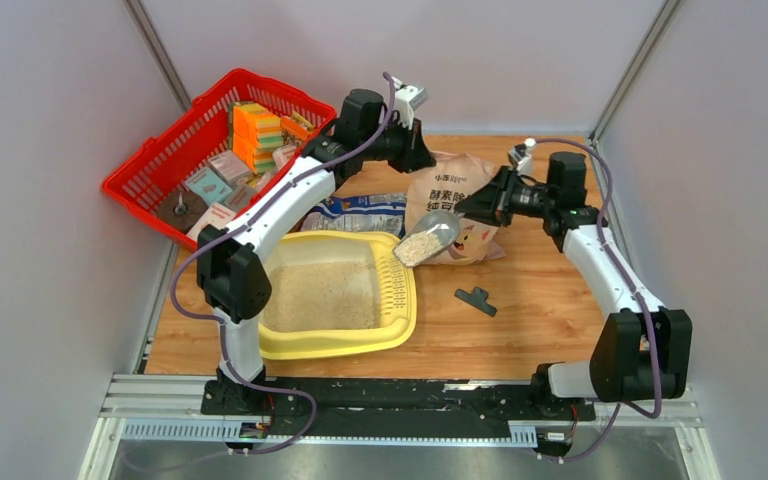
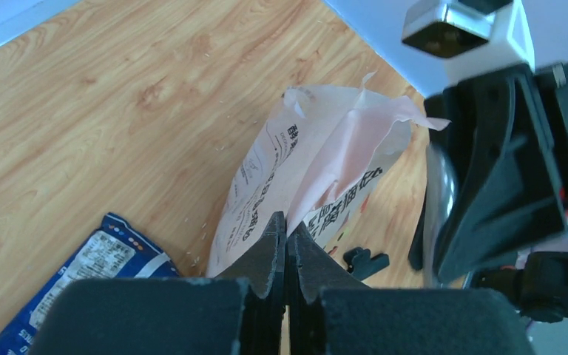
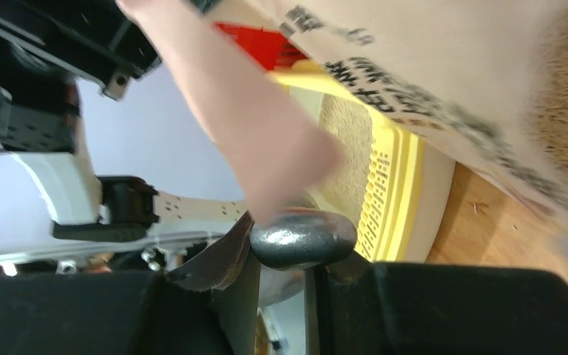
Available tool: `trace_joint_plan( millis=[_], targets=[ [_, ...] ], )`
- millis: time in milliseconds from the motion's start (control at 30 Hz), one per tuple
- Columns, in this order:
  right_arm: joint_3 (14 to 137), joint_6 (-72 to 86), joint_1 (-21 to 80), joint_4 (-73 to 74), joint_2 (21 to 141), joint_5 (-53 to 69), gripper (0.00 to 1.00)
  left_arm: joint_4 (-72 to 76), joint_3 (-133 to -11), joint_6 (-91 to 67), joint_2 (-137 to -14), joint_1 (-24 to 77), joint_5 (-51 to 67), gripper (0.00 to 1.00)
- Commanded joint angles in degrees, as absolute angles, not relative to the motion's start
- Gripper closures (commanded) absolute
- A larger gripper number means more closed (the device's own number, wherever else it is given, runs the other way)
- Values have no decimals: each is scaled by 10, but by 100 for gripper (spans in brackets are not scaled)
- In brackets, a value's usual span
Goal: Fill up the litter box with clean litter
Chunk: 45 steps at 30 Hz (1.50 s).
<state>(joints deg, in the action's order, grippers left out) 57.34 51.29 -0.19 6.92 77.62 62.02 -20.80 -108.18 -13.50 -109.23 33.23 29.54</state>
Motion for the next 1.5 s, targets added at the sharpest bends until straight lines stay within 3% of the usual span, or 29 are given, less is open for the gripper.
trace_joint_plan(
  millis=[0,233,467,667,867,1167,1367,1467],
  targets=[
    [649,394,88,196,766,541,100,-143,-1095,-179,-1060,326,312,100],
    [674,356,211,224,800,384,100,-142,-1053,-172,-1044,322,323,100],
    [659,308,348,158,787,124,100,-147,-1035,-157,-1020,323,319,100],
    [660,220,418,128,771,15,100,-149,-1030,-154,-1012,321,320,100],
    [660,181,424,128,770,-29,100,-140,-1021,-165,-1004,322,326,100],
    [639,87,433,69,734,10,100,-133,-1018,-178,-1006,321,329,100],
    [669,12,432,128,685,35,100,-129,-1025,-180,-1018,321,334,100],
    [721,-33,423,232,641,55,100,-134,-1031,-168,-1020,321,335,100]
  ],
)
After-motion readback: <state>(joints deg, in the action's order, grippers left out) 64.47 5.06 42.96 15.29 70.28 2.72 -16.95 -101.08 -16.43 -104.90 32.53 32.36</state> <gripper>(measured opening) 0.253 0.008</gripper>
